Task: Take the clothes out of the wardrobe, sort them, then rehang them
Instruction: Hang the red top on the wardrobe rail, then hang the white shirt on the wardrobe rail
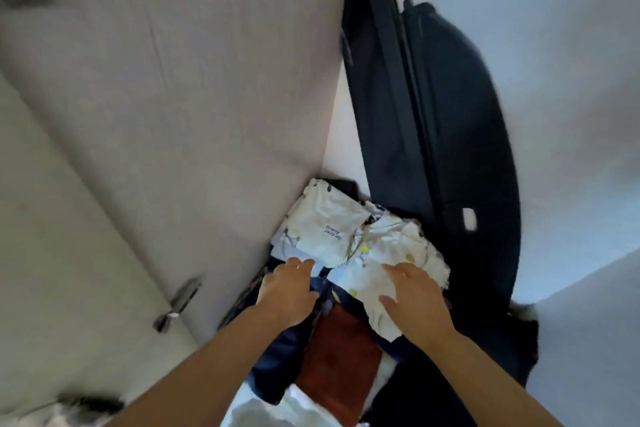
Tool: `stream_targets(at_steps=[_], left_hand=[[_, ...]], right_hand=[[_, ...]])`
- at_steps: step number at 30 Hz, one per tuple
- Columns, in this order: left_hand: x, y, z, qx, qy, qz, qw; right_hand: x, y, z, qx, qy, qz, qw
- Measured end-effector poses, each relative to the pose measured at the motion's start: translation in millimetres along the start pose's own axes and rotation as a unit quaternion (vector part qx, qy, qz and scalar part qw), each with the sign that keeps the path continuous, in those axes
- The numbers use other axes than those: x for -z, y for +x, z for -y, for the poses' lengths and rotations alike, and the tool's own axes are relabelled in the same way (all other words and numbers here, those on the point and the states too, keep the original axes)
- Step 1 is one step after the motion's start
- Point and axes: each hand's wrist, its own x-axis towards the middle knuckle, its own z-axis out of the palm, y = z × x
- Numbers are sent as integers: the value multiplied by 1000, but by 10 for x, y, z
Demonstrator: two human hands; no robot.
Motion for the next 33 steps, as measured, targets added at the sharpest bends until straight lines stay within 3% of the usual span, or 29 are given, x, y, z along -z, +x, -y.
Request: stream_targets(at_steps=[5,12,17,23,27,33], left_hand=[[-293,-567,364,167,-68,-5,984],[-796,-1662,497,370,-146,-64,915],[-1109,-2618,555,505,-181,-95,839],[-1388,-3789,584,628,-222,-157,729],[-1655,-4598,620,691,-258,-182,650],[-1891,-5620,890,732,-291,-205,582]], right_hand=[[-340,97,425,121,1,73,990],[-698,-166,1049,320,-5,152,935],[-912,-637,1702,459,-38,204,864],[-1057,-1447,2639,615,-66,239,749],[-1157,-2133,3275,687,-80,251,677],[-1333,-3062,4149,742,-103,246,615]])
